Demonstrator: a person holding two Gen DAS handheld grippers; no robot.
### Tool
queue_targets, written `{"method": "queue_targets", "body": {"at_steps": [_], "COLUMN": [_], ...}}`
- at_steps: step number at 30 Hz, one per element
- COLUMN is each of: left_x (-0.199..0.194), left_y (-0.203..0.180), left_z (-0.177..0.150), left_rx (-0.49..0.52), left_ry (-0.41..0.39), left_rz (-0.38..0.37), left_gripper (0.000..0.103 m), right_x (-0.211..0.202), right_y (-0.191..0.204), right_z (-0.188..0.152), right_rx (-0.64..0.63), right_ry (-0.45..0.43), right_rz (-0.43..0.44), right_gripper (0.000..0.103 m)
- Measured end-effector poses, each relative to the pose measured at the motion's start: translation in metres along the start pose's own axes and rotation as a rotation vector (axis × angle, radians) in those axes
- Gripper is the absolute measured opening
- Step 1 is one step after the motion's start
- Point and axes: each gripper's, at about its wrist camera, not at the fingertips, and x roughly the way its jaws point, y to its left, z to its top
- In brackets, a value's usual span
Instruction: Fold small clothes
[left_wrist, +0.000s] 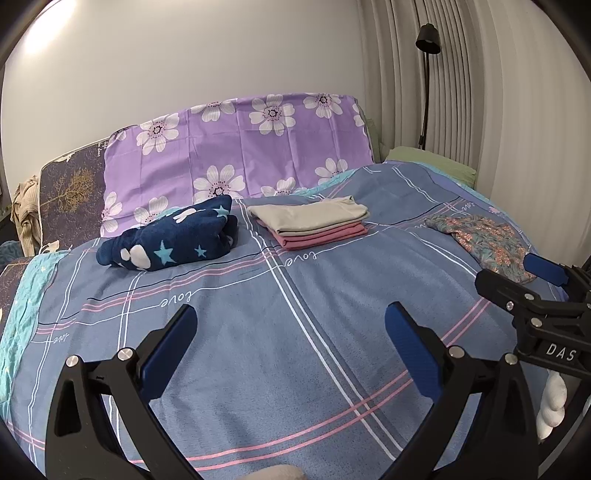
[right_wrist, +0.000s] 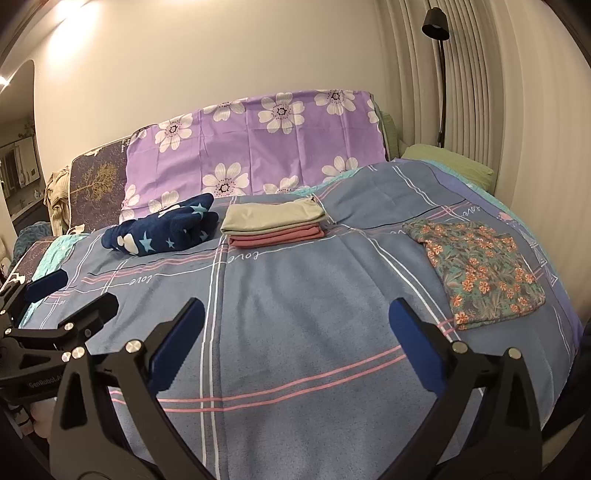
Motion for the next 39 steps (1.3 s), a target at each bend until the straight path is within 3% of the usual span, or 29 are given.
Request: {"method": "queue_targets", "body": {"at_steps": [39], "left_x": [0.017], "left_y": [0.003], "left_z": [-0.008], "left_rx": [0.007], "left_ry": [0.035], "left_rz": [0.010], "left_gripper": [0.102], "right_x": [0.021], "right_y": [-0.001], "right_z": [-0.006], "right_rx": [-0.010], "right_ry": [0.046], "right_rz": [-0.009], "right_gripper": [0.101]}}
